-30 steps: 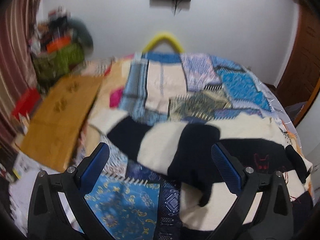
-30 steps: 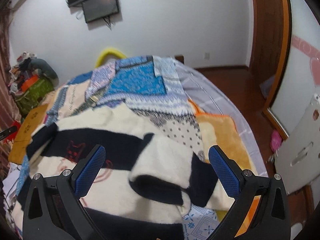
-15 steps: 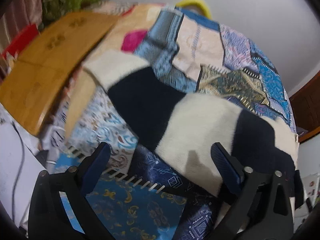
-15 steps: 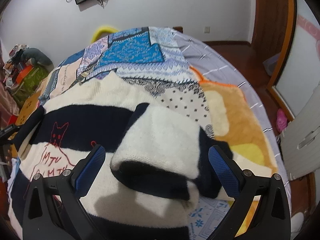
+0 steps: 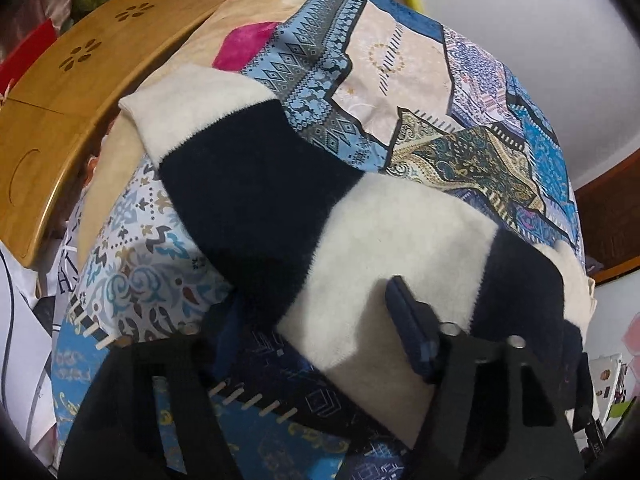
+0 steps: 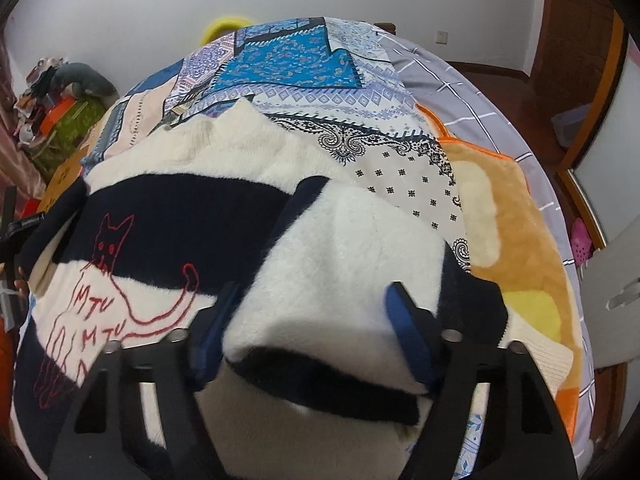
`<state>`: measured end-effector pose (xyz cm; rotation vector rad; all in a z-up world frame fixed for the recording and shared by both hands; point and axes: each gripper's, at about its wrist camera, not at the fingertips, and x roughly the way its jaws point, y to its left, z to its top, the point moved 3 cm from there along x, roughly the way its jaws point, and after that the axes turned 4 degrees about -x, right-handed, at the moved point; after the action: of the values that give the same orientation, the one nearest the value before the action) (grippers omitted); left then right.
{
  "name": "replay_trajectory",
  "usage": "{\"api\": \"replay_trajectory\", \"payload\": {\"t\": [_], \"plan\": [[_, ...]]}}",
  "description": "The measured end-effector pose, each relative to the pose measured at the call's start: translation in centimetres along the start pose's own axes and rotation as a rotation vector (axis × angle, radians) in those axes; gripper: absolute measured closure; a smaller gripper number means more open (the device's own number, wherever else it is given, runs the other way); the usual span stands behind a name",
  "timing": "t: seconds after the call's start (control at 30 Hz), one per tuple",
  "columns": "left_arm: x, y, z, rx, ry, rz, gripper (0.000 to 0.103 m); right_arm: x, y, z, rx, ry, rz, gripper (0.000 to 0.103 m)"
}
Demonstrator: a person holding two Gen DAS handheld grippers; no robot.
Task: Fold small clothes
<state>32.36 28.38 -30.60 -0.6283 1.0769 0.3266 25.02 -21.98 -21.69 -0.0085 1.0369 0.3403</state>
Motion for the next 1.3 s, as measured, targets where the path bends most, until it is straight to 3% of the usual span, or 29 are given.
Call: {"api": "replay_trajectory", "payload": {"t": [0.1,0.23,0.3,0.67,0.9,1.13,1.3], "plan": [[0.1,0.4,0.3,-0.009,0.000,0.042,0.070,-0.2,-0.3,0.1,0.012,-0.018,0.013,0.053],[-0.1,0.9,0.5,-0.017,-0.001,0.048,0.084,-0.7,-0.1,0.3,0.011,-0.041,0.017,0.075],[-0.6,0.7,0.5,0.000,-0.001,0.019,0.097,-1.1,-0.1,0.4,0.004,-0.057,0.001,0.079],[-8.8,-4.9,1.2,0.146,-0.162,-0.046,0.097,-5.3,-3.9,1.0,0.039,-0.145,-0.089,0.085],[-14.0,-10.9,-0.9,0.264,-0.231,-0.138,0.097,-6.9,-7.4,-0.2,0.088,-0.152,-0.148,0.085],[-15.9,-17.6,-4.6,0.398,-0.238,-0.191,0.097,-6.9,-9.4,-2.2,0.102,-0.103,-0.171,0.081],[-14.9,-22.0,-7.6,0.455,-0.177,-0.239,0.097,-7.7,-10.1,-3.8,0.112,-0.091,-0.158,0.081]]}}
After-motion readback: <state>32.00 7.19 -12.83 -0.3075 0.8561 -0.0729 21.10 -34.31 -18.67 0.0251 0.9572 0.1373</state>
